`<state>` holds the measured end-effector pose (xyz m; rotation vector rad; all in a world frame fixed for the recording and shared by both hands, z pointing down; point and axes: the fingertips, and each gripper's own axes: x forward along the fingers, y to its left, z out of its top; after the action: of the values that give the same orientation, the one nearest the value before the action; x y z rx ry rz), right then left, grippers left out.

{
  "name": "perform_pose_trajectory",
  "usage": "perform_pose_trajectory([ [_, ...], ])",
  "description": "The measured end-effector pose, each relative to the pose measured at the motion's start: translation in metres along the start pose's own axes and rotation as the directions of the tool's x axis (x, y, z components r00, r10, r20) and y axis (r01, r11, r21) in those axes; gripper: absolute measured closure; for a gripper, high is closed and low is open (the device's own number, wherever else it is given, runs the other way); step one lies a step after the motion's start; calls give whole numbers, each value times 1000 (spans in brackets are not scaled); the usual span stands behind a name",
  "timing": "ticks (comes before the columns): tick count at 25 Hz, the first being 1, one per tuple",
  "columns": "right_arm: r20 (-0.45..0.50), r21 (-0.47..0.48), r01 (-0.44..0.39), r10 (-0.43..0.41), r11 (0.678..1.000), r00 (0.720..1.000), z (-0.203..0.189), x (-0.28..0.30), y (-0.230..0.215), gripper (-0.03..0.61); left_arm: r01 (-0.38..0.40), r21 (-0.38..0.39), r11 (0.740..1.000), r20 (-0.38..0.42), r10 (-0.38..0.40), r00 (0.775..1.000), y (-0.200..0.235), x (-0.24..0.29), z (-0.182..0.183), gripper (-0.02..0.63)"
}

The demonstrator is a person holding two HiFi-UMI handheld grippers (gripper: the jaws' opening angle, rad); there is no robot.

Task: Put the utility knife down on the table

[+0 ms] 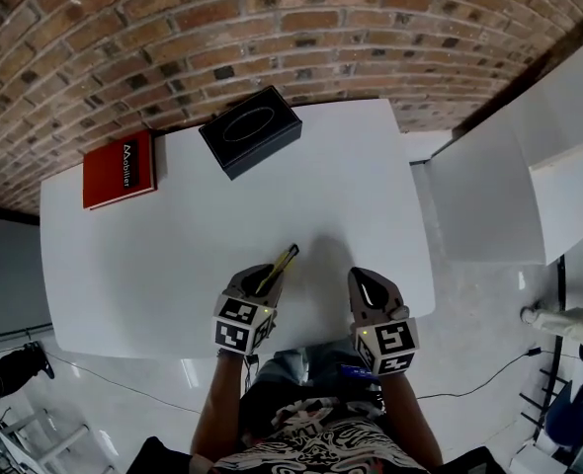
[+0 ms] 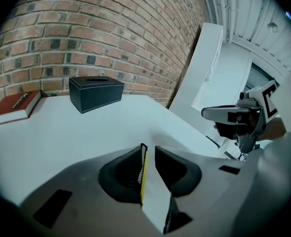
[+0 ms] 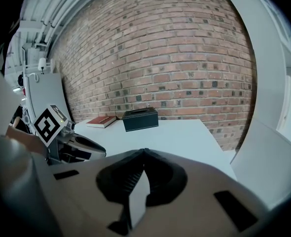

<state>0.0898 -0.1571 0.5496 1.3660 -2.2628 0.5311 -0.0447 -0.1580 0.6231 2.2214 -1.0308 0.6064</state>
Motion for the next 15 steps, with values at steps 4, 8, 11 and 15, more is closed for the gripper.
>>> perform_pose_trajectory([
  [4, 24, -12, 8, -8, 1000, 1000, 6, -8, 4, 578, -11, 8, 1000, 31, 11, 999, 0, -12, 12, 537],
  [8, 50, -17, 20, -19, 1000, 999, 12, -15, 9, 578, -11, 16, 1000, 71, 10, 997, -3, -25, 24, 543],
  [11, 69, -22, 22, -21, 999, 997, 19, -19, 15, 578, -23, 38, 999, 98, 19, 995, -4, -34, 34, 546],
  [15, 100, -36, 20, -16, 999, 995, 32, -27, 25, 578, -33, 61, 998, 133, 25, 991, -10, -48, 48, 548],
])
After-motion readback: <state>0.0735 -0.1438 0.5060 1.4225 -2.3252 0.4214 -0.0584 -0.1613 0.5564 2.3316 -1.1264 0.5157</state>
